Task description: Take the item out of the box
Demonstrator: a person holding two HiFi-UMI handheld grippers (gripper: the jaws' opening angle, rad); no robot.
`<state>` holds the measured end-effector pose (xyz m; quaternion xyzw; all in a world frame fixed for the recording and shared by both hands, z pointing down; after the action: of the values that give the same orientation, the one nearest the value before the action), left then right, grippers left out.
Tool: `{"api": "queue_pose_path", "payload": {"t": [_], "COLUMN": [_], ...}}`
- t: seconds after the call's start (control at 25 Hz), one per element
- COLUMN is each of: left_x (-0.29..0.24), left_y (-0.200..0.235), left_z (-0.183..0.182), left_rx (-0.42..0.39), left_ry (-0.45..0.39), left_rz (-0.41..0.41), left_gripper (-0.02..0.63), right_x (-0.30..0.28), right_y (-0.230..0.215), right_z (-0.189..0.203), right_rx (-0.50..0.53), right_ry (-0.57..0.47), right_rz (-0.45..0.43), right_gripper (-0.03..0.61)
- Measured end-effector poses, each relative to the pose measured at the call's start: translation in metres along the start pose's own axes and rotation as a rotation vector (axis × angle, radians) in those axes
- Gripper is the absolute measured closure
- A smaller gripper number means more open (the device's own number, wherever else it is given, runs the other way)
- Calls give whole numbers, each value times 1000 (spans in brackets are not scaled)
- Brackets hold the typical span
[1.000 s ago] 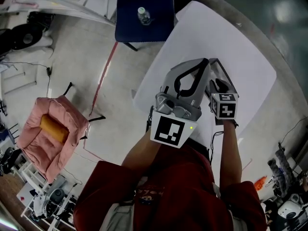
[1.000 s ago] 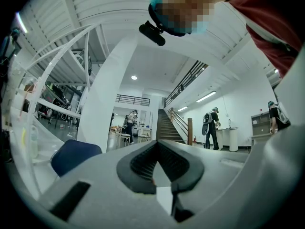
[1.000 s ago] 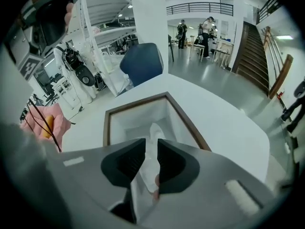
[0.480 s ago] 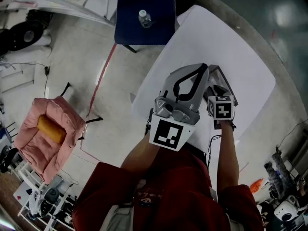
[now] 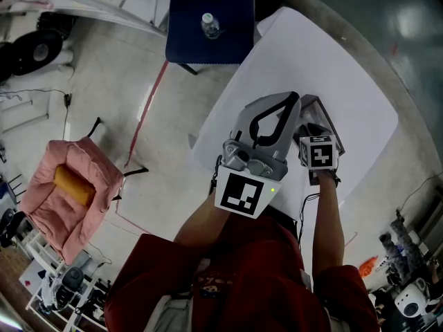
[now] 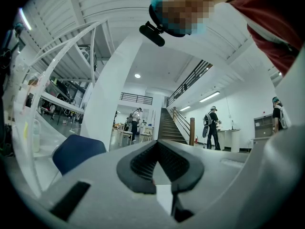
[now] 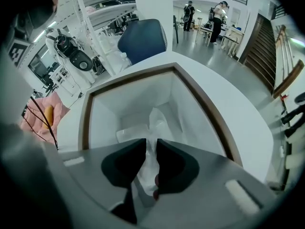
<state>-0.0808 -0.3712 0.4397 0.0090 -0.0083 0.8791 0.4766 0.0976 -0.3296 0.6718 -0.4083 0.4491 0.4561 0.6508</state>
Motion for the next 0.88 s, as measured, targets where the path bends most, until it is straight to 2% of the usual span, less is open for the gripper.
{"api": "queue_pose_path", "payload": {"t": [0.88], "left_x": [5], "left_y": [-10], "left_z": [-16], "left_rx": [-6], "left_ry": [-16], "left_rz": [32], "left_gripper": [612], "right_x": [6], "right_y": [0], "right_z": [3], "right_rx": [14], "right_ry": [-12], "right_rz": [29], "right_gripper": [571]}}
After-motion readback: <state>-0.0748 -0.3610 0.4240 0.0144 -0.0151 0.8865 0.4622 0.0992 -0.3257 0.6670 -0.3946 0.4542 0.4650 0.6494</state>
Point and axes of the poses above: the fingertips, and each gripper's own axes: x backward along the fingers, y to its left, z out of its underside, the point moved 7 cm from there along x, backward along the fingers, and after that the axes turned 9 degrees about -x, right-handed, at the moved point
